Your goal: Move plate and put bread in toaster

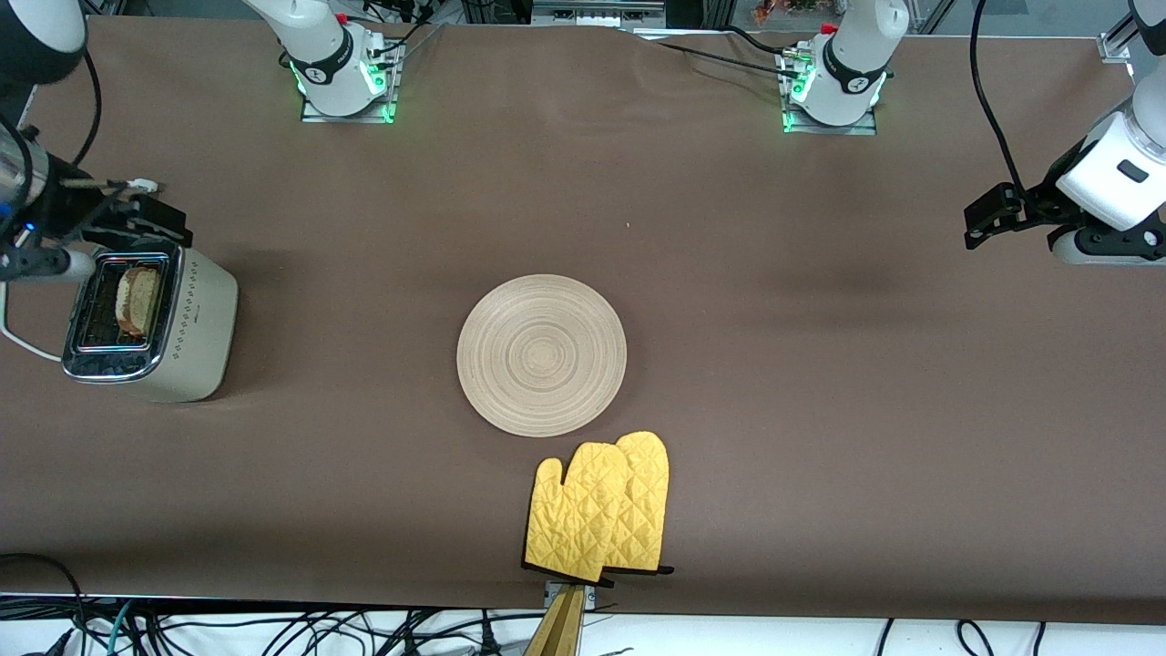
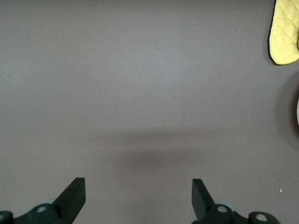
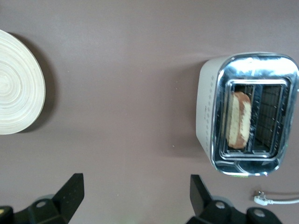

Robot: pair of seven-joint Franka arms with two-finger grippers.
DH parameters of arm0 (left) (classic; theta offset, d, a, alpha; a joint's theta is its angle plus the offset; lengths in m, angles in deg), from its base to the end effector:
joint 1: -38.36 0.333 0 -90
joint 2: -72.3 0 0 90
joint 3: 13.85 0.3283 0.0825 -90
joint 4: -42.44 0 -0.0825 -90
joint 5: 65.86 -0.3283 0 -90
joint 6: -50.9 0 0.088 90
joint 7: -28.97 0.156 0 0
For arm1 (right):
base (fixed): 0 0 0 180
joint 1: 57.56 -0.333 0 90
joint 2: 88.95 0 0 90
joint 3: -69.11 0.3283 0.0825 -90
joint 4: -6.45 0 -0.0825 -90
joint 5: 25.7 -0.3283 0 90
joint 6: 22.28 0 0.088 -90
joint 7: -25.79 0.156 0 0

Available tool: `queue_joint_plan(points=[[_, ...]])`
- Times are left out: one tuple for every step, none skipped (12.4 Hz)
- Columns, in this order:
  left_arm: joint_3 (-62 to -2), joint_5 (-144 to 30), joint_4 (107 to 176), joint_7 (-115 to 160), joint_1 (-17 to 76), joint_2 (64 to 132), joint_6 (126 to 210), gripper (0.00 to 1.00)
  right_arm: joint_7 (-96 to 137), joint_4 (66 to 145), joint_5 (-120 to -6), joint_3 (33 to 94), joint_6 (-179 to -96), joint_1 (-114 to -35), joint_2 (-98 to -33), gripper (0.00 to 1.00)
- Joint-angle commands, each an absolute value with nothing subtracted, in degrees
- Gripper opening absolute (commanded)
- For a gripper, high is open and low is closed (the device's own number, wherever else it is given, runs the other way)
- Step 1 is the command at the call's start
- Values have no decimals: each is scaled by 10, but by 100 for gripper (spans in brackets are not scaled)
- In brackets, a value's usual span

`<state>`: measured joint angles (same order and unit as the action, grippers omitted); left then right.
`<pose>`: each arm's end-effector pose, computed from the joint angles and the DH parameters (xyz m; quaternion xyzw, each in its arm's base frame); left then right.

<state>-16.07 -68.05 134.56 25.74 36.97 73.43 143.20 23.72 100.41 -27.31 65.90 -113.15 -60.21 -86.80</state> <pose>0.5062 -0.0259 0.5660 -0.9998 0.0042 0.0072 0.0192 0.5034 -0.0001 0.5418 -0.9988 -0.0123 0.0454 0.0140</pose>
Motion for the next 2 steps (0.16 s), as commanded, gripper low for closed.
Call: queue_joint_plan(points=[[-163, -696, 1329, 252, 369, 741, 1420, 100, 239, 1040, -268, 674, -1139, -592, -903, 100], [-163, -696, 1329, 252, 369, 741, 1420, 100, 239, 1036, -268, 674, -1133, -592, -900, 100]])
